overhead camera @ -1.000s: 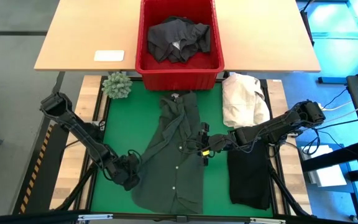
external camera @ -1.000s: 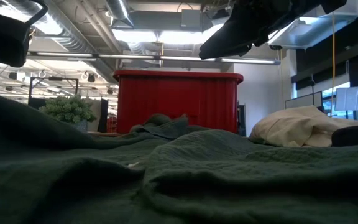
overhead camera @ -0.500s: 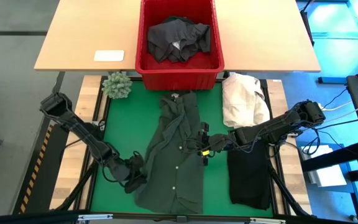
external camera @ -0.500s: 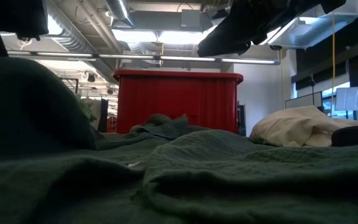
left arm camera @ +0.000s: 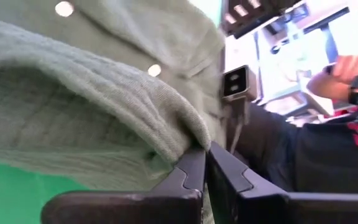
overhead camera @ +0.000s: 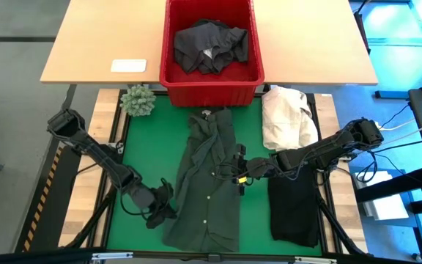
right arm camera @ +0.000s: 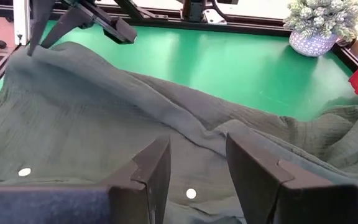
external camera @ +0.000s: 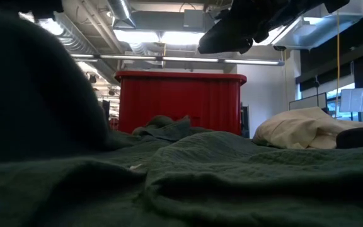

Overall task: Fold laundry
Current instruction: Fold the green polo shirt

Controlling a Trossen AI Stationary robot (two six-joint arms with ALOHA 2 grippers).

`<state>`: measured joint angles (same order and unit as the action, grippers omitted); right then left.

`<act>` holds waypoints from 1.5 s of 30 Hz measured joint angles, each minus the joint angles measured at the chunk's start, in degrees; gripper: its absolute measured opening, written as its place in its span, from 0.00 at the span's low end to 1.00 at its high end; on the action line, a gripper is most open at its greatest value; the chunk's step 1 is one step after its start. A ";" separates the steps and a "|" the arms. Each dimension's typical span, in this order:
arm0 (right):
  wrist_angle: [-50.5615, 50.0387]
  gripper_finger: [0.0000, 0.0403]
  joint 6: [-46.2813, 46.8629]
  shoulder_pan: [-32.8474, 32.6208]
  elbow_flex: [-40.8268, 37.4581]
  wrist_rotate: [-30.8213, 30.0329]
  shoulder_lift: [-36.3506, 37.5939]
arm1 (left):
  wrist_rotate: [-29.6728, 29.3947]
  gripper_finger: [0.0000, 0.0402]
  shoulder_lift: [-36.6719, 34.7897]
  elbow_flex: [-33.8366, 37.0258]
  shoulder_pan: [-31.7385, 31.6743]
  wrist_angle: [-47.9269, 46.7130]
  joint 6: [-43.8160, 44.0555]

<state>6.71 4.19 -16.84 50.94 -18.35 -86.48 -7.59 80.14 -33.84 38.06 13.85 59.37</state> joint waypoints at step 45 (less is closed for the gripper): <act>3.07 0.39 0.07 0.00 0.00 -0.66 -0.02 | 24.25 0.35 22.62 -31.88 -12.04 -26.39 -21.03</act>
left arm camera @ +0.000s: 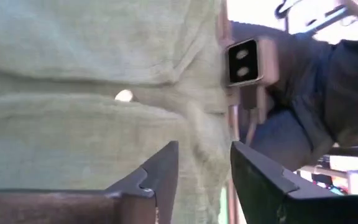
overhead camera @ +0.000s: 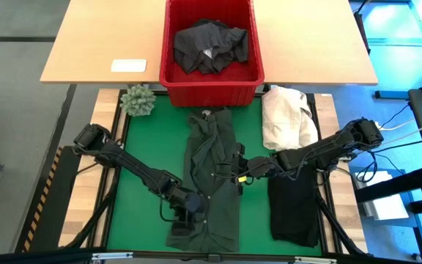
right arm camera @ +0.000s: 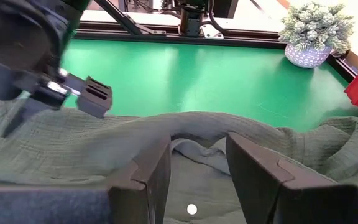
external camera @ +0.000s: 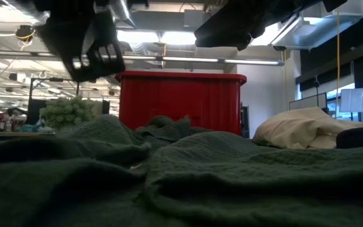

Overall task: Fold laundry
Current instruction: Fold the green polo shirt

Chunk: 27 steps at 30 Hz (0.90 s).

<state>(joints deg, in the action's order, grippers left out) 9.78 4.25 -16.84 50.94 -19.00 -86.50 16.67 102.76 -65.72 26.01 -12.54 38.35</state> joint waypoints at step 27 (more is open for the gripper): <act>1.24 0.39 3.59 5.55 0.02 4.38 -3.17 | -24.55 0.35 -1.54 -1.16 3.24 -15.75 -3.11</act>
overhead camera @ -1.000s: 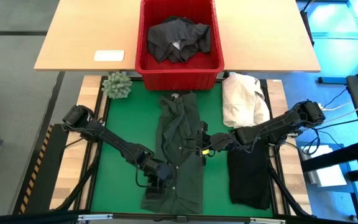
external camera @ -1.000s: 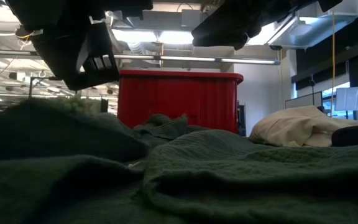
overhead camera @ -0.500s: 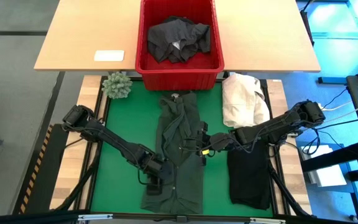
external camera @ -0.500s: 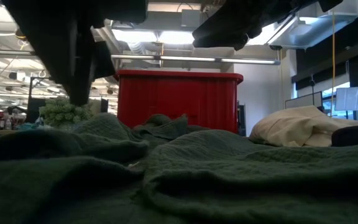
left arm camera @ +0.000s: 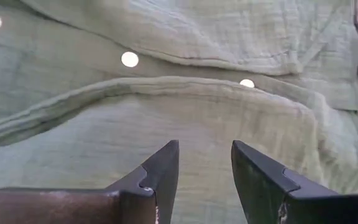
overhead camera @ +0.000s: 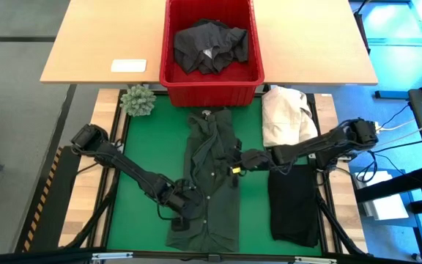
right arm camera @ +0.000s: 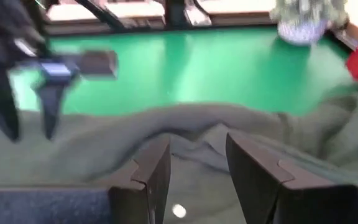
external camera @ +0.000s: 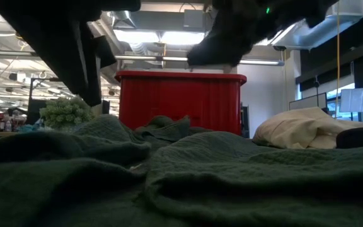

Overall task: Fold laundry
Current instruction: Fold the green polo shirt

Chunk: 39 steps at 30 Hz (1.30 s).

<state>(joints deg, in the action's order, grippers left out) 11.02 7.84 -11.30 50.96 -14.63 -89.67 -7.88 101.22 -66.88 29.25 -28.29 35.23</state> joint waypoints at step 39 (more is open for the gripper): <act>-40.57 0.16 -11.32 11.67 30.47 19.80 -26.71 | 5.85 0.21 -6.94 24.92 1.40 16.48 21.39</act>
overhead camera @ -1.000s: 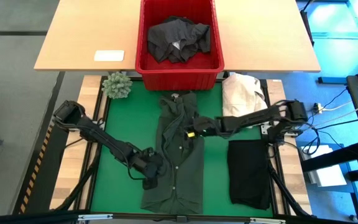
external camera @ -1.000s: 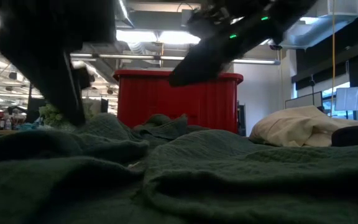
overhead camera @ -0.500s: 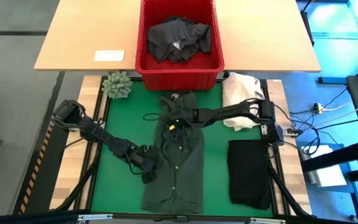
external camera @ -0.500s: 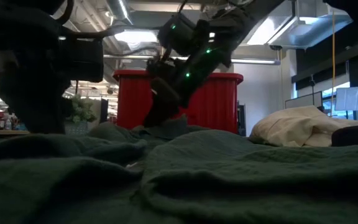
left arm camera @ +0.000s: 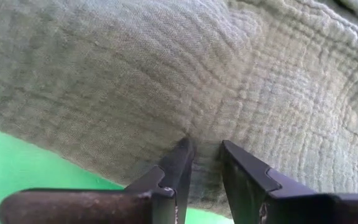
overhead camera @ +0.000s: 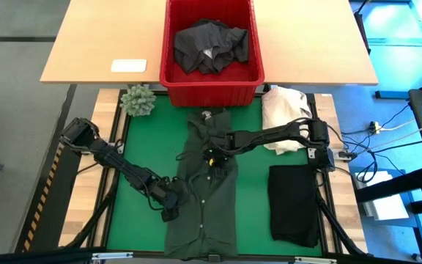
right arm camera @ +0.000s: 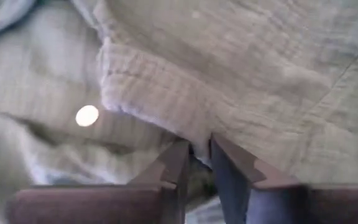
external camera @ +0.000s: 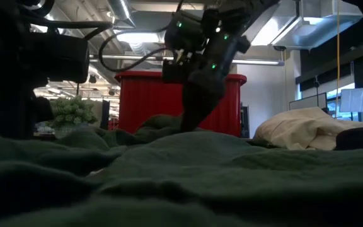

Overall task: Fold laundry
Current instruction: Fold the green polo shirt

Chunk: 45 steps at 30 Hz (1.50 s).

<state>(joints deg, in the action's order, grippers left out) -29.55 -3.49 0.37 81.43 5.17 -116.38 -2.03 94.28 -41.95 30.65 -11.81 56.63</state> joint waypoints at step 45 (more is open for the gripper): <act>28.87 0.10 13.99 -19.85 -26.89 -10.56 31.69 | -13.24 0.21 -11.61 0.20 9.51 -0.30 -7.72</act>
<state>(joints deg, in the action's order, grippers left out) -0.68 10.50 -19.48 54.54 -5.39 -84.69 -15.27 82.67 -41.76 40.16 -12.11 48.90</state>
